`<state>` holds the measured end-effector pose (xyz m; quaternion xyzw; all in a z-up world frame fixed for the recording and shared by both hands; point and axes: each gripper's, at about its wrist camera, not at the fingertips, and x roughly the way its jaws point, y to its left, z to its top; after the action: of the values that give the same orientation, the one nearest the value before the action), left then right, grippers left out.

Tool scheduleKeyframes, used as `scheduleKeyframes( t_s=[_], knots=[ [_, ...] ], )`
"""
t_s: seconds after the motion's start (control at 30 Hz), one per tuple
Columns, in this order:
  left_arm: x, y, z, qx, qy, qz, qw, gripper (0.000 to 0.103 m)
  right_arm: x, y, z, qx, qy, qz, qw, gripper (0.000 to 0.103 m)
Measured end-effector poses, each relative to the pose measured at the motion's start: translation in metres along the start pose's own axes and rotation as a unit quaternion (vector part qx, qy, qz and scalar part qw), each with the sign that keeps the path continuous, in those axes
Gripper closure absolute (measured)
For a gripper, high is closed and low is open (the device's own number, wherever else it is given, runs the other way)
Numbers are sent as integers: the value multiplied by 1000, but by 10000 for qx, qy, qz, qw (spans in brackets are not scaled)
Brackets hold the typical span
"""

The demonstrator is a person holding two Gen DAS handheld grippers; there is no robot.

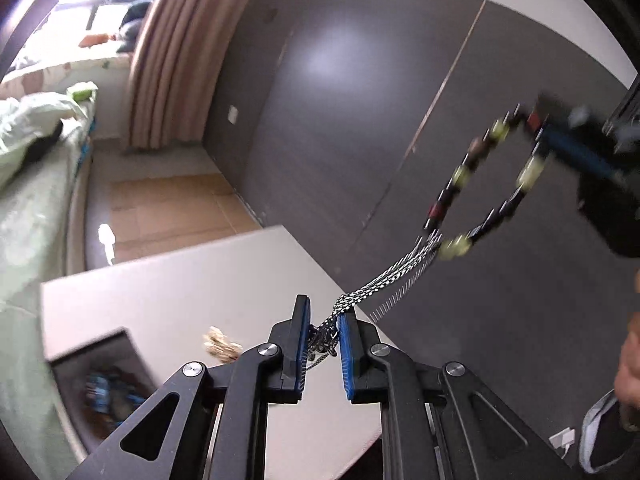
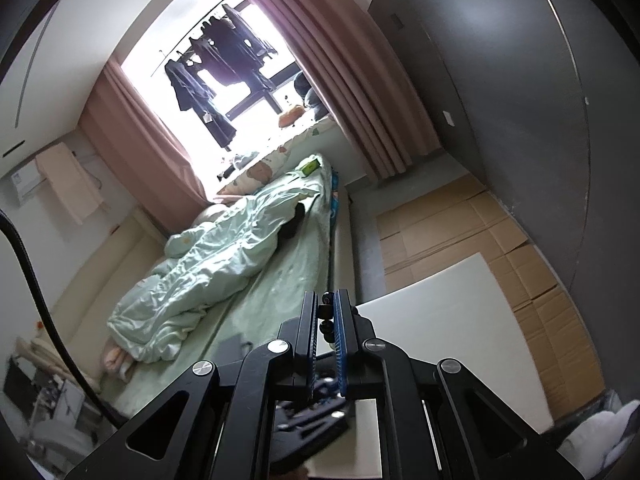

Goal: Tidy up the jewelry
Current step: 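Grasp the silver chains with the left tool while the right tool holds the necklace up, then release the silver chains into the black box with the left tool while the right tool drops the necklace in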

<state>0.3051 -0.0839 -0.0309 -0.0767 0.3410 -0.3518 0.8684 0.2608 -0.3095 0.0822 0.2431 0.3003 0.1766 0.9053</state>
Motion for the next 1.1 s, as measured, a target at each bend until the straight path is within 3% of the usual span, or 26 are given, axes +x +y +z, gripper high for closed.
scheduleKeyframes(
  t_s=[0.37, 0.57, 0.8, 1.1],
  knots=[
    [-96, 5, 20, 188, -467, 643, 9967, 89, 30, 31, -15, 42, 272, 439, 9987, 94],
    [-117, 24, 17, 54, -486, 964, 9941, 89, 61, 46, -30, 201, 567, 684, 9958, 94],
    [-105, 55, 8, -182, -248, 1177, 9926, 89, 105, 50, -51, 355, 933, 715, 9924, 94],
    [-58, 100, -19, -518, 287, 1284, 9899, 89, 167, 31, -83, 449, 1531, 488, 9860, 94]
  ],
)
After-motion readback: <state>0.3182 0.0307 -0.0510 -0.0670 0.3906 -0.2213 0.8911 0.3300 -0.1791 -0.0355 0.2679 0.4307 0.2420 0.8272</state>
